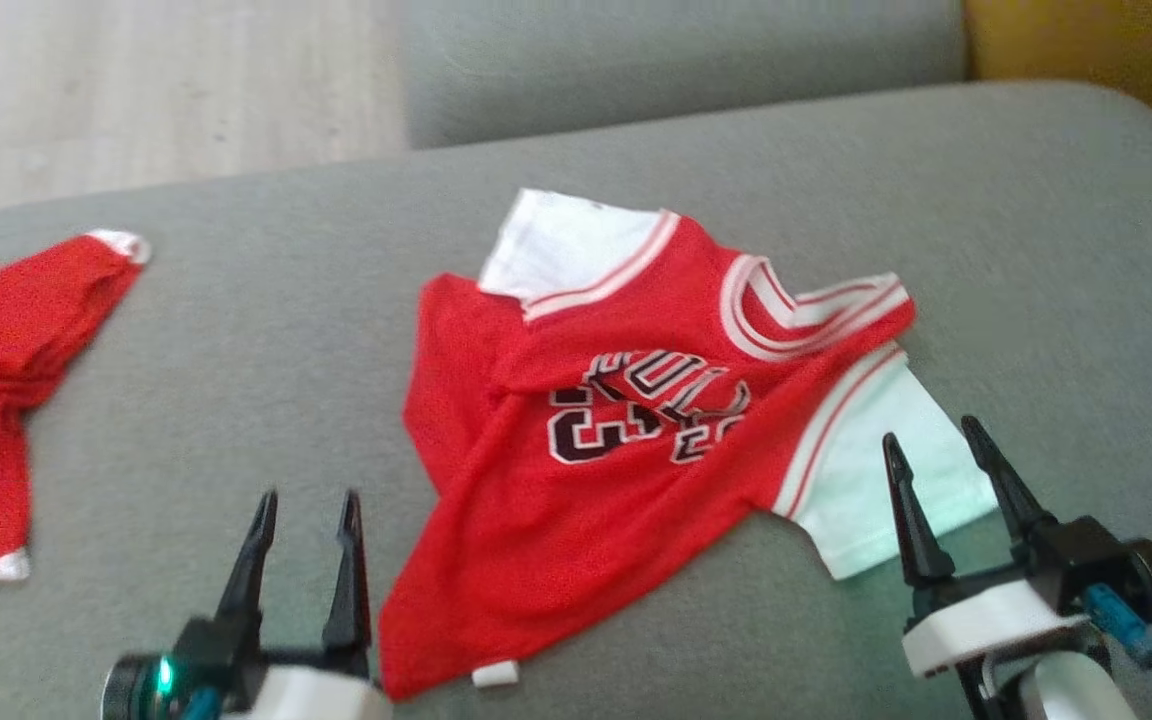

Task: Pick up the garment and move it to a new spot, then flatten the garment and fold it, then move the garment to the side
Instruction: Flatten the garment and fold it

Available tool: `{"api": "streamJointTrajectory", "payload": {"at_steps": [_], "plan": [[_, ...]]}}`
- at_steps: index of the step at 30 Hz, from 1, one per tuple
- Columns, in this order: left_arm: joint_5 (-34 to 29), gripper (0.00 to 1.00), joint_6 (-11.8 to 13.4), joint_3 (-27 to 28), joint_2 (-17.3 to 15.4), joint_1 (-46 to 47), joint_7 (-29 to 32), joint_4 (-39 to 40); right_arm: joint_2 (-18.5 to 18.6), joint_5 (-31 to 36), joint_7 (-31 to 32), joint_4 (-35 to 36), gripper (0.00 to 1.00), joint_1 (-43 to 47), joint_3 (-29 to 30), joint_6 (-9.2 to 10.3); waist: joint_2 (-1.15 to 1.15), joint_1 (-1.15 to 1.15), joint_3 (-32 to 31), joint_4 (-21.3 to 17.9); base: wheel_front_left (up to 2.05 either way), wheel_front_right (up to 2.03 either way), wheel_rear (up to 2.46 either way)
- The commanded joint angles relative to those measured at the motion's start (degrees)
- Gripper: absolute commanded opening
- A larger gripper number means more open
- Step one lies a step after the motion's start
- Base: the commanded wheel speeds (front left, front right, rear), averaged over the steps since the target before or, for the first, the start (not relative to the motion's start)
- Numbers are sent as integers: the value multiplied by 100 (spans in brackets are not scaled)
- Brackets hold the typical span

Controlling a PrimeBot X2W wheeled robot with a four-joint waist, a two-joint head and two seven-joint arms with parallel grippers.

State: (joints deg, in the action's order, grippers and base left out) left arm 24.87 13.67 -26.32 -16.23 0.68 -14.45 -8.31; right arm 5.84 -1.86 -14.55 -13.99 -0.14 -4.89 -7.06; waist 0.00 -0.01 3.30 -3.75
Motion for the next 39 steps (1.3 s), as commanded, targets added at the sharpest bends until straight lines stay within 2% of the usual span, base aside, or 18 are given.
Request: {"api": "streamJointTrajectory", "payload": {"at_steps": [1,9,15,21,27,34,39], "plan": [[-271,100,-115,510,112,-118,-54,221,41,51,-45,78,100,31,-51,-43,0,1,-275,311,0,0,0],[-911,100,-558,1319,518,-608,-54,86,-76,63,-45,-169,100,202,48,-43,0,1,-400,371,0,0,0],[-1203,100,-1034,1884,809,-756,-54,-88,-193,52,-45,-356,100,250,58,-43,0,1,-434,188,0,0,0],[-1420,100,-1294,2283,1024,-882,-54,-174,-247,68,-45,-465,100,258,57,-43,0,1,-434,-8,0,0,0],[-1589,100,-1499,2497,1154,-892,-54,-292,-266,75,-45,-475,100,228,107,-43,0,1,-416,-41,0,0,0],[-1714,100,-1619,2653,1246,-895,-54,-375,-276,85,-45,-468,100,211,135,-43,0,1,-426,8,0,0,0],[-1868,100,-1790,2469,1247,-1005,-54,-444,-245,-24,-45,-406,100,108,126,-43,0,1,-452,-11,0,0,0]]}}
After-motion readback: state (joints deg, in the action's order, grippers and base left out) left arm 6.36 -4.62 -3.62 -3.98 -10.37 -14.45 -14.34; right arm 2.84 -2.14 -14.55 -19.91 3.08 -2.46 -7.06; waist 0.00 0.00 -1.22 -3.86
